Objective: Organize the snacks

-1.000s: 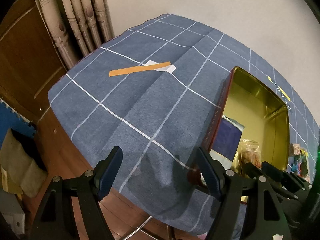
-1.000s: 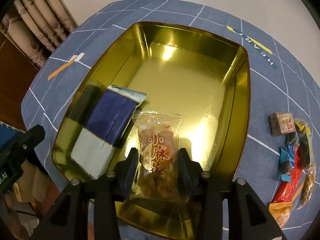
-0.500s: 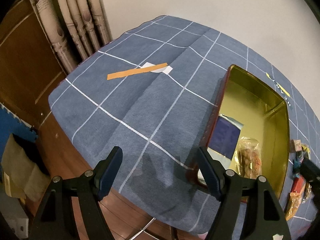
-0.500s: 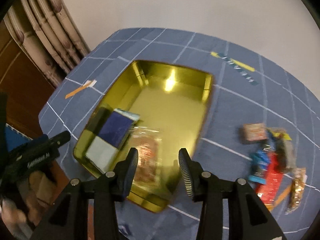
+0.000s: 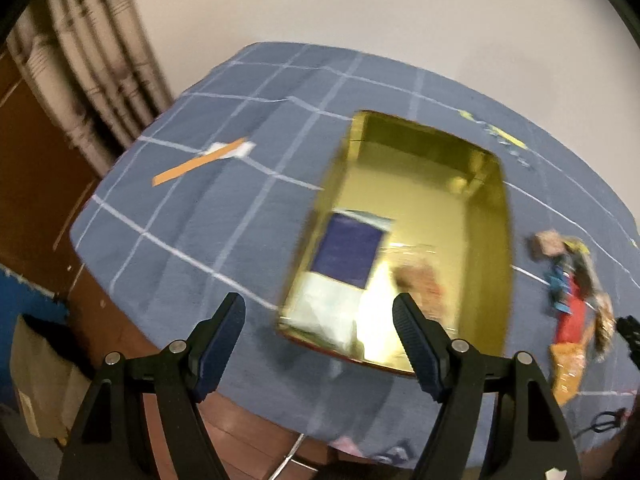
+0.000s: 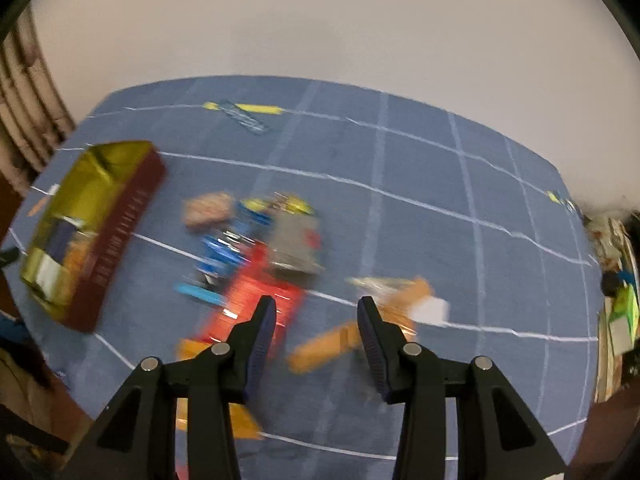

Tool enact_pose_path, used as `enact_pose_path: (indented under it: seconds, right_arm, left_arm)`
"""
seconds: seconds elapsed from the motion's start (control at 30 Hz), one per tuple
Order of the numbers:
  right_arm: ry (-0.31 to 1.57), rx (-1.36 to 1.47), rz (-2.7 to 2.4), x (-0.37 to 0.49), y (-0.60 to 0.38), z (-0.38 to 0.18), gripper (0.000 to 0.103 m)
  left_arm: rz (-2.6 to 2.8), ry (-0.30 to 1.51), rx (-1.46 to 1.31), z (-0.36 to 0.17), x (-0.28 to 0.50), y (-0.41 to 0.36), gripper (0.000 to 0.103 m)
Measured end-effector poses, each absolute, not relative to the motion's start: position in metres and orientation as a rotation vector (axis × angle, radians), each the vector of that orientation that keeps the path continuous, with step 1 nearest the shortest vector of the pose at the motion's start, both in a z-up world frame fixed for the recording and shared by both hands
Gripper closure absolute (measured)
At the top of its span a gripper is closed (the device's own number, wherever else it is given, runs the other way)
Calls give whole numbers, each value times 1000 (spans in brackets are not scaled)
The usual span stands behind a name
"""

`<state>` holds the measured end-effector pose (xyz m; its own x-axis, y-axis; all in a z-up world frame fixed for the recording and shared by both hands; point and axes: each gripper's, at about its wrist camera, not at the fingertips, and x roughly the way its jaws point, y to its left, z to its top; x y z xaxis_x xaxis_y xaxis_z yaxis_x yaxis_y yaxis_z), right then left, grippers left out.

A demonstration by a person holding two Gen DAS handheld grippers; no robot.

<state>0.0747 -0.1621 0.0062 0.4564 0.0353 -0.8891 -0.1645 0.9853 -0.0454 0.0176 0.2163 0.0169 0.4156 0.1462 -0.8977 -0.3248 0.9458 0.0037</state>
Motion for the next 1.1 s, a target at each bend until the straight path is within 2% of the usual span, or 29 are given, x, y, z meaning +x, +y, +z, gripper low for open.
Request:
enact_pose_path:
  seconds: [0.13,0.23,0.5,0.8,1.1]
  right_arm:
    - [1123,-123,108,70,-188,-12,60]
    - [1125,-130,110,67,-195,-21,60]
    - [1133,-129,126,71,-202,-37,56]
    - [1137,-102,148,77,-207,-50,56]
    - [1126,-57,157,70,-212,-52,60]
  left_arm:
    - [207,1113,-155,25,21,177,30]
    - [130,1135,-119,25,25,144,25]
    - [-19,1244,-71,4,31,72,25]
    - [-87,1328,-79,-15,38,34,25]
    - [-142,1411,-148,-34,47,6,25]
